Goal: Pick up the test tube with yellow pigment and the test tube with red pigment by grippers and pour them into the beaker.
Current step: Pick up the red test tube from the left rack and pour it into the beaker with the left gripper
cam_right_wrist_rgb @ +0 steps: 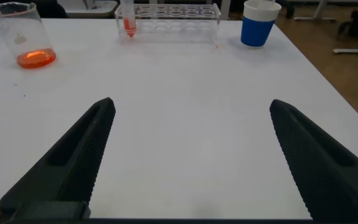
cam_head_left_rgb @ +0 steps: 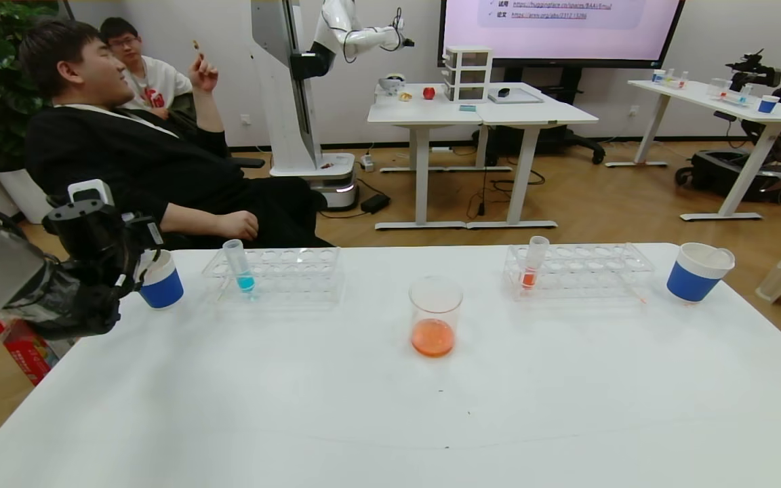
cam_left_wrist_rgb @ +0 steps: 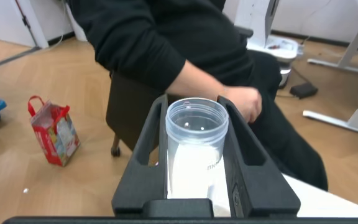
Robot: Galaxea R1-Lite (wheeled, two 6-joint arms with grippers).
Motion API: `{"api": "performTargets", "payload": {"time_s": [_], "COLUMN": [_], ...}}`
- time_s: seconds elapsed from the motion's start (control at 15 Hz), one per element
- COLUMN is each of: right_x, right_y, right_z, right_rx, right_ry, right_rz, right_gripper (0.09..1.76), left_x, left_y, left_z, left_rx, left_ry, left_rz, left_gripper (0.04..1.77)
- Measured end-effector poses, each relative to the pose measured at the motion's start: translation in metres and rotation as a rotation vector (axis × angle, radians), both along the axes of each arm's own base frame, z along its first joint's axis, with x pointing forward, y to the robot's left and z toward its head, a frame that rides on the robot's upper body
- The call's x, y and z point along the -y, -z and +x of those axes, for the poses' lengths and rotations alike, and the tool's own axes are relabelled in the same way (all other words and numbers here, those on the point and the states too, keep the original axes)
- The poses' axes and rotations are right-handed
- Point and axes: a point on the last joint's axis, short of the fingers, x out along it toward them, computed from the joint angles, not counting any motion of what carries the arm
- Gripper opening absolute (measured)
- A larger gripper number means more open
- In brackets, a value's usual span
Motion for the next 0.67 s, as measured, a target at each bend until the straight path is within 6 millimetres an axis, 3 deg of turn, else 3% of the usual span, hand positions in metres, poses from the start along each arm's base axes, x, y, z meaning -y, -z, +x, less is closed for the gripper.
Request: {"api": "performTargets", "payload": {"time_s": [0.27, 0.67], "right_x": [0.0, 0.0], "right_y": [0.0, 0.0], "right_z": [0.0, 0.0], "right_rx": [0.0, 0.0], "right_ry": [0.0, 0.0], "right_rz": [0.0, 0.0], "right_gripper": [1.74, 1.74], "left_x": [0.006, 0.01], "left_y": [0.025, 0.033], "left_z": [0.006, 0.008], "left_rx": [-0.048, -0.065], "left_ry": [0.013, 0.02], "left_rz": [-0.015, -0.027], "left_gripper": [0.52, 0.53]}}
